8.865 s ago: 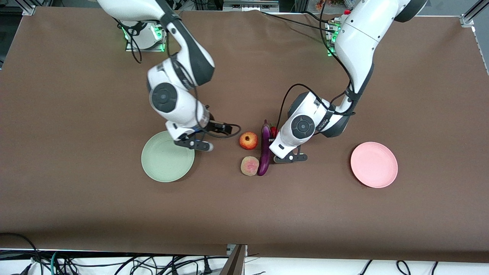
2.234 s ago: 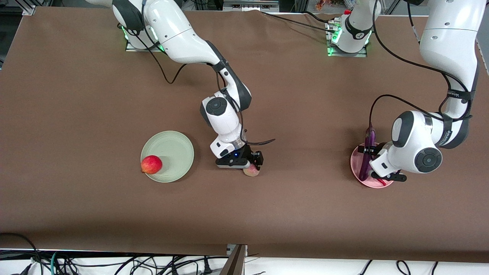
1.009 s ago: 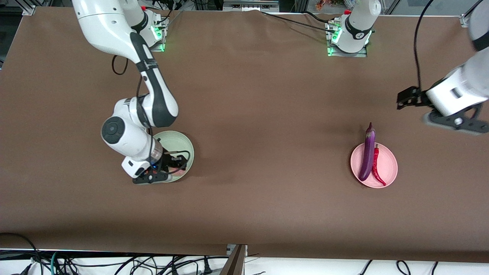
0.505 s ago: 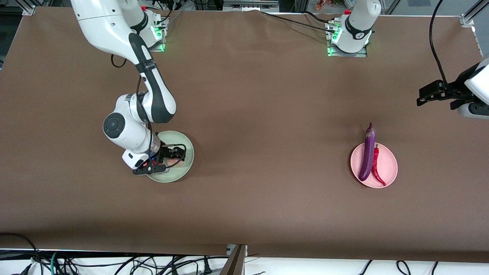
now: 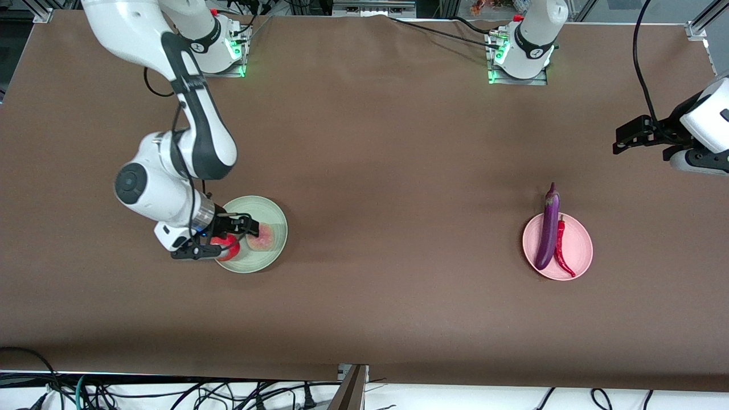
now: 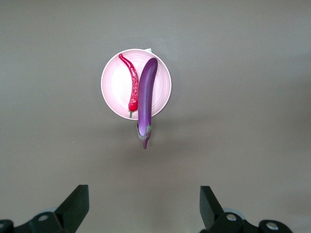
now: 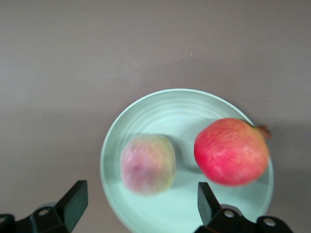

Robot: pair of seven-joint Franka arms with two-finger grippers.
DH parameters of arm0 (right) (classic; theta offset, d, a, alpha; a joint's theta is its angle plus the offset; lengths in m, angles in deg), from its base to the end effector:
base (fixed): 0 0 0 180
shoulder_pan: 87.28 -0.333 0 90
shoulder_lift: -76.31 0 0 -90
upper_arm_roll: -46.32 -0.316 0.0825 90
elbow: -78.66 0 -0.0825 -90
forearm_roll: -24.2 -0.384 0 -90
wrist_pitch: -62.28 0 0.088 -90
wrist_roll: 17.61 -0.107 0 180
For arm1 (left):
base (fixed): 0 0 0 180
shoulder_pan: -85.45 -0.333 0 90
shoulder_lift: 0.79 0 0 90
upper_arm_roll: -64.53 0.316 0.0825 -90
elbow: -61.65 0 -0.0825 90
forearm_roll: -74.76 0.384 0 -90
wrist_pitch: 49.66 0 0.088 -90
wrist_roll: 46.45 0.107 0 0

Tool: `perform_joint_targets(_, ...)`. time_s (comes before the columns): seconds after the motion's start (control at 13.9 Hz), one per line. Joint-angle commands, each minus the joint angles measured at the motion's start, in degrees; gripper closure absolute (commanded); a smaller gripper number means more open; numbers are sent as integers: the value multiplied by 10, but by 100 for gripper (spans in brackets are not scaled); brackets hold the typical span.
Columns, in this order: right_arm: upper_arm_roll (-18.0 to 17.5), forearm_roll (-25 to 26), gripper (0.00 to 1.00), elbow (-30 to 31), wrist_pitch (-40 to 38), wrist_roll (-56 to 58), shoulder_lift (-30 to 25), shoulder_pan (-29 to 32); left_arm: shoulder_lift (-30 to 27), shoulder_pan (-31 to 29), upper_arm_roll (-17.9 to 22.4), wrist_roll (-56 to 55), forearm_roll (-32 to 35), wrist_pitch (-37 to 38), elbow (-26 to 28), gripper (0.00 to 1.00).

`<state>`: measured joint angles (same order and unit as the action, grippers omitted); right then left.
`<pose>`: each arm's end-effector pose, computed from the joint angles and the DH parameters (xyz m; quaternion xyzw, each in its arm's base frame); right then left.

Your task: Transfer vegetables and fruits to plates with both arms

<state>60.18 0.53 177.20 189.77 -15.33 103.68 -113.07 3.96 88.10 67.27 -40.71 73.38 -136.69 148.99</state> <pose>0.6496 0.1668 0.3216 -0.9934 -0.0156 -0.0151 0.1130 0.5733 -0.0029 0.5953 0.9978 -0.0493 -0.0435 0.0123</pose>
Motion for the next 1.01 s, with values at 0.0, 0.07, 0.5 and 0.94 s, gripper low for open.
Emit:
perform_joint_targets(0.0, 31, 54, 0, 17, -113, -3, -112, 2, -11, 1, -1, -3, 6, 7, 4, 0)
perform_joint_targets(0.07, 32, 84, 0, 17, -154, -5, -148, 2, -11, 1, -1, -3, 6, 7, 4, 0)
perform_joint_targets(0.5, 42, 177, 0, 7, -353, -43, -285, 3, -11, 3, -6, -3, 7, 8, 1, 0)
perform_joint_targets(0.94, -86, 180, 0, -49, -396, -31, -276, 150, -11, 2, -5, -1, 6, 16, 1, 0)
